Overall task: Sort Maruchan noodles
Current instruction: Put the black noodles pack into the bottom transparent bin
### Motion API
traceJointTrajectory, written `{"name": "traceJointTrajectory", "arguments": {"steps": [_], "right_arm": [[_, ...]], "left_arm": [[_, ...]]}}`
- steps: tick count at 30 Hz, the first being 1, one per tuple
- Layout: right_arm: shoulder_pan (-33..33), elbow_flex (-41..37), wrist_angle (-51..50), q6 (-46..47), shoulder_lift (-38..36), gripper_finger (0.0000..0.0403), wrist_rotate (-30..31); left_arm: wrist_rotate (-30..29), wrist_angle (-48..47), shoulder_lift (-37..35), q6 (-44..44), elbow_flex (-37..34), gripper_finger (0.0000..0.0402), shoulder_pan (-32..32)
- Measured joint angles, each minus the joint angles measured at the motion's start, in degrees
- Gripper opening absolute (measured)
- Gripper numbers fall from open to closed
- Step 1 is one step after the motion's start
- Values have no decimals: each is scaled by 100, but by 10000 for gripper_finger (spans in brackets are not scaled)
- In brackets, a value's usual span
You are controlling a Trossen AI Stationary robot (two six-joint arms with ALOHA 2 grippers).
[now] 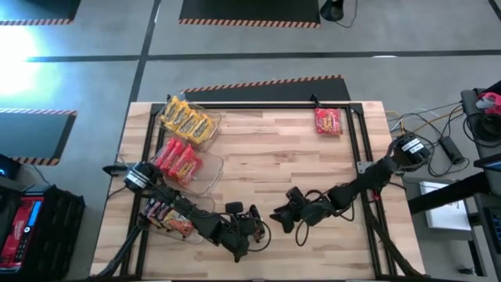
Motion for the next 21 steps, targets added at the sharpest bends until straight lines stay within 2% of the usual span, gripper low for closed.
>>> {"name": "traceJointTrajectory", "arguments": {"steps": [8, 17, 21], "right_arm": [[-278, 395, -251, -294, 92, 194, -607], [-552, 1034, -326, -541, 614, 194, -1460], [-619, 1427, -730, -740, 711, 194, -1671]], "left_arm": [[-4, 42, 0, 125, -2, 137, 36], [-128, 135, 4, 264, -8, 137, 61], [-161, 184, 4, 294, -48, 137, 63]]}}
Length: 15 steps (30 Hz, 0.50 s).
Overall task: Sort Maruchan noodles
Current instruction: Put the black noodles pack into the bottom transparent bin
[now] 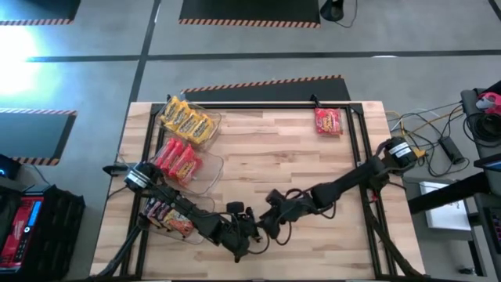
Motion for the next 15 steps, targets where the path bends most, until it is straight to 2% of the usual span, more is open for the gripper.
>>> {"name": "traceJointTrajectory", "arguments": {"steps": [8, 15], "right_arm": [[-87, 708, -1384, -415, -53, 194, -33], [-154, 723, -1495, -315, 0, 194, -178]], "left_arm": [[-26, 35, 0, 5, -24, 137, 2], [-38, 63, 0, 46, -29, 137, 7]]}}
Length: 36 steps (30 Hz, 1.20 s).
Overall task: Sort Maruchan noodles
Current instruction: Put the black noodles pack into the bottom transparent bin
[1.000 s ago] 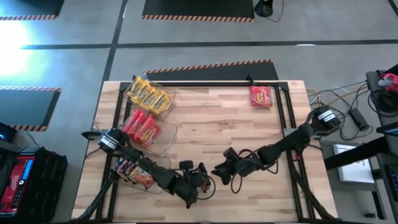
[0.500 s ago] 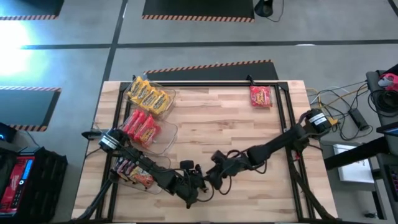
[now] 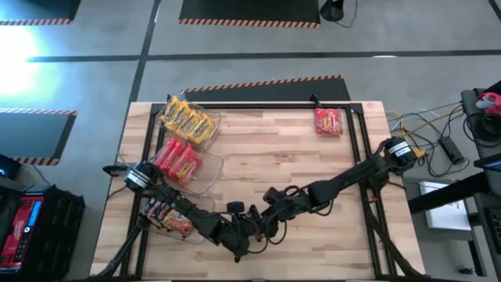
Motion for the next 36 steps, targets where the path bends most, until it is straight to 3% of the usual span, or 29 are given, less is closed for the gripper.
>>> {"name": "traceJointTrajectory", "arguments": {"steps": [25, 36], "right_arm": [[-26, 92, -569, 617, 7, 194, -37], [-33, 301, -741, 373, 17, 194, -41]], "left_arm": [[-314, 345, 17, 415, -7, 137, 122], [-341, 485, 17, 528, -7, 137, 177]]}}
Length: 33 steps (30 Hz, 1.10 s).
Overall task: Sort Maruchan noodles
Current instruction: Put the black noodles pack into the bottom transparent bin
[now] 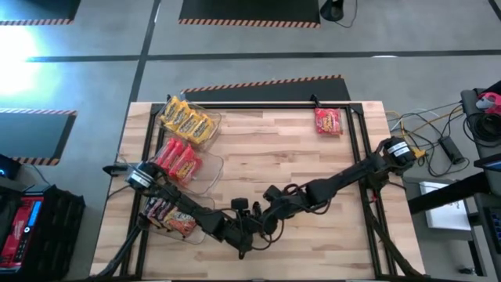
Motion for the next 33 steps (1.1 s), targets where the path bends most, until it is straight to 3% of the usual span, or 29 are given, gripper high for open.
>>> {"name": "traceJointTrajectory", "arguments": {"steps": [33], "right_arm": [[-121, 385, -1169, 337, 61, 194, 42]], "left_arm": [[256, 259, -24, 286, 120, 137, 260]]}}
